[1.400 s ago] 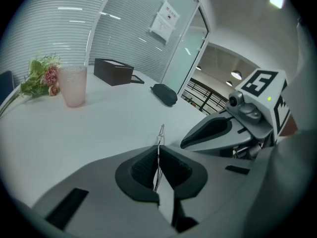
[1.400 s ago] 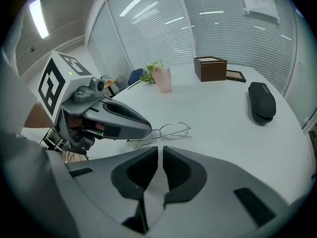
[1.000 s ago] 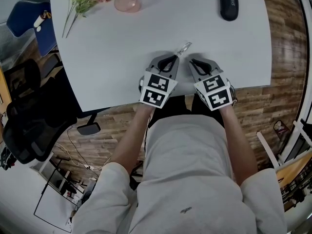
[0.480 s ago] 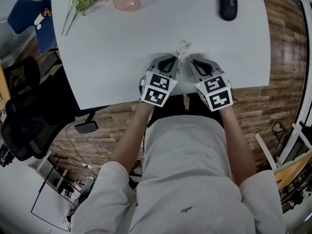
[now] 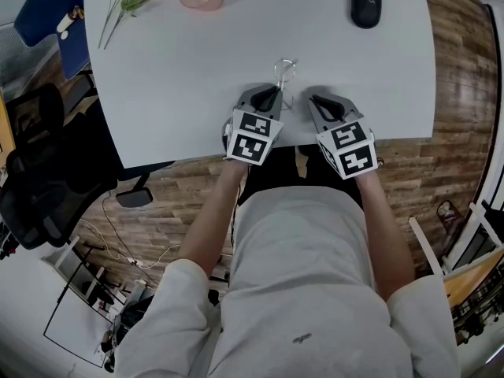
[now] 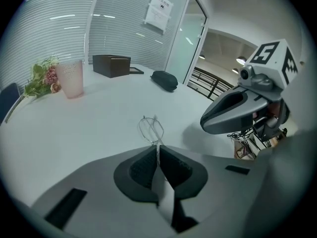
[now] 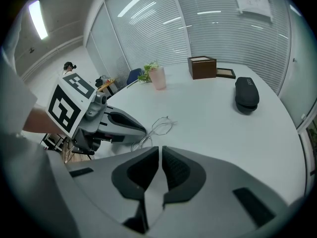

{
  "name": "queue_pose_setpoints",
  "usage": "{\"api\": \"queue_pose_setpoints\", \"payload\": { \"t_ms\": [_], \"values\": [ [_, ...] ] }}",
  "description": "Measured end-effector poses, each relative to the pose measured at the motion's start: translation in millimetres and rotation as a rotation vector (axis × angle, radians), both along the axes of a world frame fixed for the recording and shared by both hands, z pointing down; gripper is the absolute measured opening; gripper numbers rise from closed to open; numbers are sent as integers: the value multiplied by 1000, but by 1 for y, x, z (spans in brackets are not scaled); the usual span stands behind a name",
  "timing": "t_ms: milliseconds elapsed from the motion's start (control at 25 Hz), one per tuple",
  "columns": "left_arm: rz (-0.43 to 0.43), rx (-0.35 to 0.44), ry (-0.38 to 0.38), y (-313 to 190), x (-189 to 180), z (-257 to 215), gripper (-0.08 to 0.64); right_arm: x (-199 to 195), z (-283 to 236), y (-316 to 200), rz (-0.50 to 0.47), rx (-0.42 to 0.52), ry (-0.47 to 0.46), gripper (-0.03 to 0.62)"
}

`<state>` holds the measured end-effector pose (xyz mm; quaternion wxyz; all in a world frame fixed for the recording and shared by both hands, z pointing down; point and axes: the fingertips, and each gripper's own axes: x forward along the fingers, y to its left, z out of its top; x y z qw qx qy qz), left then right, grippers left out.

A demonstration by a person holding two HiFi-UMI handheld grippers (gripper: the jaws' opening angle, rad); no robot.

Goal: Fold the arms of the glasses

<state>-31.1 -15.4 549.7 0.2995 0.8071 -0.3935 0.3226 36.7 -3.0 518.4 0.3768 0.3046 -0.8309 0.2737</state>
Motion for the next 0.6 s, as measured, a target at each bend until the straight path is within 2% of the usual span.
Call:
{"api": "queue_pose_setpoints", "payload": {
  "t_ms": [600],
  "values": [
    [-184, 76, -9, 23, -8, -37, 26, 10, -24, 23, -122, 64, -44, 28]
  ]
}}
